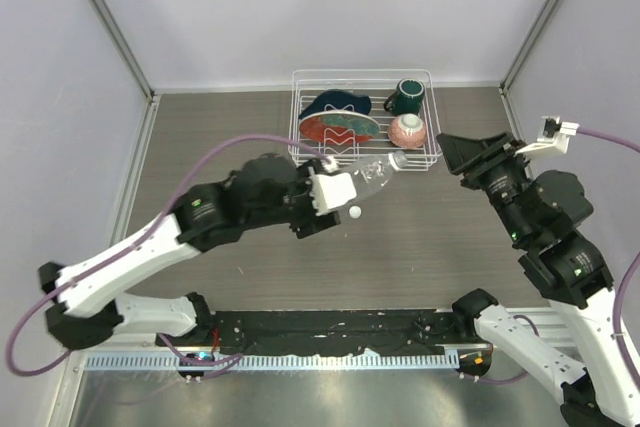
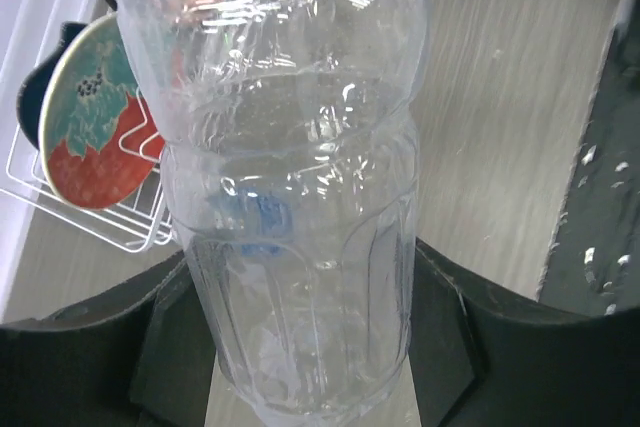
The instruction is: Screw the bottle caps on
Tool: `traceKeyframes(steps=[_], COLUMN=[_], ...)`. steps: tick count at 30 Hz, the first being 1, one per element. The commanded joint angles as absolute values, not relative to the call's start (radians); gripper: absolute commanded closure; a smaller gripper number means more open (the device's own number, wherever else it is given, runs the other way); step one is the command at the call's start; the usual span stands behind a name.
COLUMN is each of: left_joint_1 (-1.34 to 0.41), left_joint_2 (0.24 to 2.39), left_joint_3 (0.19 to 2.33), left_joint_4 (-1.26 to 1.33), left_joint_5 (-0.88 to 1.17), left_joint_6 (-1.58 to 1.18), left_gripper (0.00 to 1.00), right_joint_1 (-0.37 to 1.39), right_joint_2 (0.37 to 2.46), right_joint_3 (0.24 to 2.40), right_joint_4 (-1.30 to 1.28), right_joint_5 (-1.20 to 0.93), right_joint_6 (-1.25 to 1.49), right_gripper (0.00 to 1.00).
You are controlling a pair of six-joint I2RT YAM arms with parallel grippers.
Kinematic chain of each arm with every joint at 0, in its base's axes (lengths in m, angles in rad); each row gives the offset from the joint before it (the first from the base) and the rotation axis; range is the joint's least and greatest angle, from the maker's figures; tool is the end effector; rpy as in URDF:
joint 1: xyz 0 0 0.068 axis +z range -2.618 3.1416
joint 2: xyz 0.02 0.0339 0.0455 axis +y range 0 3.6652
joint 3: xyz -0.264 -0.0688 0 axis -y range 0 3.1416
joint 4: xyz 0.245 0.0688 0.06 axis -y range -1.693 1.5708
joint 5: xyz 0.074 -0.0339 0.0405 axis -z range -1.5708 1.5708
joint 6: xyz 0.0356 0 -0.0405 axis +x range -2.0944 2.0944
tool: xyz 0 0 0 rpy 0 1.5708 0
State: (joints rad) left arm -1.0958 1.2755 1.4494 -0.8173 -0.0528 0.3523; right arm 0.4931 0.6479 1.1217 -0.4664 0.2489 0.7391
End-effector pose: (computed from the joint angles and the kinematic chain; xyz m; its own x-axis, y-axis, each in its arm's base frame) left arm 0.1214 -0.2319 0.4018 0.0423 0.6713 -0.7400 0.9101 0.2798 0.3058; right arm 0.0998 0.0437 0.4388 -0.1581 0.6562 -0.7378 -0.1831 0.7148 0.6750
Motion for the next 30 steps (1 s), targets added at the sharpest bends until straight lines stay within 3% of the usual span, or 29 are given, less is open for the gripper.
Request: traceKeyframes(steps=[1,4,5,7,13,18,30], left_joint_1=[-1.089,-1.088,-1.089,-1.089,-1.089,-1.088,-1.085], left_joint_2=[1.025,0.800,0.761,0.720,0.758,0.811,0.949], left_joint_3=[1.225,0.917,0.788,0.727,0.733,0.727,0.701], left_joint_4=[-0.425,-0.016,0.091,0.224,0.216,0.264,0.414], left_joint_5=[0.047,0.071,0.068,0.089,0.034,0.067,0.152], left_joint_6=[0.223,0.109,0.068,0.060,0.021,-0.048,-0.195], left_gripper=[0.75,0.79,0.90,1.00,0.99,0.92,0.98], right_joint_1=[0.488,0.489,0.489,0.489,0.489,0.489,0.492], right_joint_2=[0.696,0.738,0.756,0.775,0.854,0.899,0.919], right_joint_3=[1.279,1.356,1.371,1.400,1.417,1.417,1.356], right_joint_4=[-0.419,-0.394,-0.387,-0.354,-0.247,-0.163,-0.040], right_joint_5=[0.152,0.071,0.039,-0.066,-0.283,-0.402,-0.557], right_joint_6=[0.594,0.542,0.534,0.519,0.512,0.515,0.500], right_gripper=[0.99,0.99,0.99,0.99,0.99,0.99,0.99])
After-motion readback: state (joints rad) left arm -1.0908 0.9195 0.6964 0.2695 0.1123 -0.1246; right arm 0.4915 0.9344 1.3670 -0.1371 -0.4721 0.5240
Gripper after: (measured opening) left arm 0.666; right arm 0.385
